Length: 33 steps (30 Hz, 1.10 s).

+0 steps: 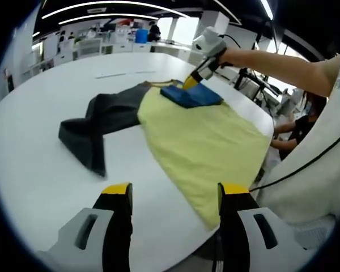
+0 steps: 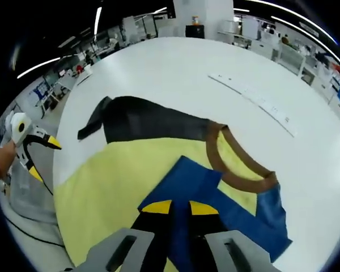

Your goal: Fold the garment on the visible template until the final outline fits inside the template.

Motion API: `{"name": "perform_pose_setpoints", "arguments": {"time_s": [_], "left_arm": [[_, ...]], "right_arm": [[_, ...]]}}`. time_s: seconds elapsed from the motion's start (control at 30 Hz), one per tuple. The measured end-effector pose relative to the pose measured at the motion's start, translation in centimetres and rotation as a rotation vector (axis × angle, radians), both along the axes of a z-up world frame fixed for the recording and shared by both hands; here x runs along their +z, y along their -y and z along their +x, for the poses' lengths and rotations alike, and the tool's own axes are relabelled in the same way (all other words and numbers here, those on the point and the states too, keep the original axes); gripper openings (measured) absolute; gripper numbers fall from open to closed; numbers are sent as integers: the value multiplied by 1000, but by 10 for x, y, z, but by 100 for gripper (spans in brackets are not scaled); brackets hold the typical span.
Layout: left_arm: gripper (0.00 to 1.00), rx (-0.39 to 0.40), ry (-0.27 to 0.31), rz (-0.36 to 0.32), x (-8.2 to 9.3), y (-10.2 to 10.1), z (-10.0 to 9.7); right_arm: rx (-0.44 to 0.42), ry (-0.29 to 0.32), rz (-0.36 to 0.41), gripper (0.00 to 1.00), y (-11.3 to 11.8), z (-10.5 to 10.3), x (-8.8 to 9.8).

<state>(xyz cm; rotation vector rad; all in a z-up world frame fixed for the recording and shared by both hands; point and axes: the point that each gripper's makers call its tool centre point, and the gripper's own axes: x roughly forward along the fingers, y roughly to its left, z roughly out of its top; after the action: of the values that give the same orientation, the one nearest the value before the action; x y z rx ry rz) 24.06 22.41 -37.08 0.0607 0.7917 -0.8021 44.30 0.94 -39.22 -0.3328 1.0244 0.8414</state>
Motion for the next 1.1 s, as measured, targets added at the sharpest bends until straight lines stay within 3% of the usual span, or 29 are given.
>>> {"name": "perform_pose_setpoints", "arguments": {"time_s": [0.27, 0.67, 1.1], "left_arm": [[58, -1, -2, 2, 0, 0, 0], [58, 4, -6, 6, -1, 0, -2], [57, 4, -9, 8, -3, -1, -1]], "right_arm": [[-47, -33, -6, 8, 17, -5, -13], [-81, -76, 4, 8, 18, -10, -29], [-60, -71, 9, 0, 17, -10, -27]]}}
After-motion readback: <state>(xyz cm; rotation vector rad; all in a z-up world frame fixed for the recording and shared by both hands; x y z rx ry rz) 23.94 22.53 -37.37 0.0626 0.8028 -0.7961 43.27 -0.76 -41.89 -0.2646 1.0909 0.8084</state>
